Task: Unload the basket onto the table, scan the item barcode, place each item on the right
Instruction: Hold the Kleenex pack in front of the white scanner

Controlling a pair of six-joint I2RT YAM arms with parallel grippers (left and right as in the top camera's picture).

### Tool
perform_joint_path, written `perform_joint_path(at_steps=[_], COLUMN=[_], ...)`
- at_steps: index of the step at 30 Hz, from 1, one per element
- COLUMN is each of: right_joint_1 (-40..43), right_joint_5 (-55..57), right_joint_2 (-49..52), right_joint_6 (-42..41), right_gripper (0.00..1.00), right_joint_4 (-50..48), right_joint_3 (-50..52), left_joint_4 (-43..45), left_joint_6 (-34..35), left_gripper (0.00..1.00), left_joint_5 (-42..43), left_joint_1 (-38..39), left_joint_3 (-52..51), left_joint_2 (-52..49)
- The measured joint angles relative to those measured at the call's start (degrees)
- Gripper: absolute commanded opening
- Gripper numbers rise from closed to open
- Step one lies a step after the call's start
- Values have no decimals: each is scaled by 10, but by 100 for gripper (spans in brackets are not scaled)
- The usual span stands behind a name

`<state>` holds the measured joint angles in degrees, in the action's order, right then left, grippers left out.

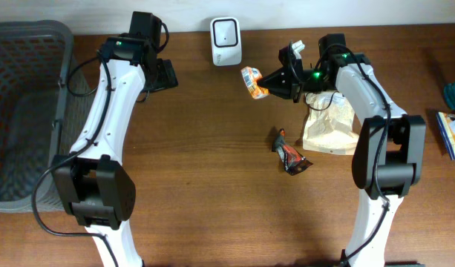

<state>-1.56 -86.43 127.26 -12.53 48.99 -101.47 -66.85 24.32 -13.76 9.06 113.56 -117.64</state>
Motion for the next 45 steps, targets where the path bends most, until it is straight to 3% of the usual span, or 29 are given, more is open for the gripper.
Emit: perform_joint_path(at_steps=[2, 7, 12, 16, 20, 24, 30, 37, 45], right_joint_1=[0, -17, -95, -165, -215, -225, -222, -222, -222], right_joint_5=[34, 245, 600, 839, 976, 1045, 1060, 994, 968], right_joint_2=[0, 1, 3, 3, 5, 24, 86, 119, 138], right_joint_6=[-24, -101, -126, -104, -24, 59, 191, 346, 384], right_gripper=[4, 4, 4, 4, 4, 4, 4, 4, 4], right_joint_4=[-4, -15, -16, -98, -192, -292, -419, -448, -448], right_joint_3=[0, -19, -139, -180, -181, -185, -185, -185, -185], left_joint_4=[0, 0, 0, 0, 0, 0, 0, 0, 0], left_joint_6=[0, 0, 0, 0, 0, 0, 0, 0, 0], left_gripper=[99, 99, 99, 99, 99, 99, 99, 99, 99], left_joint_5=[0, 0, 0, 0, 0, 0, 0, 0, 0], left_joint_1=[0, 0, 0, 0, 0, 0, 0, 0, 0], left_joint_3=[0, 0, 0, 0, 0, 0, 0, 0, 0], left_joint_2=[0, 0, 0, 0, 0, 0, 0, 0, 0])
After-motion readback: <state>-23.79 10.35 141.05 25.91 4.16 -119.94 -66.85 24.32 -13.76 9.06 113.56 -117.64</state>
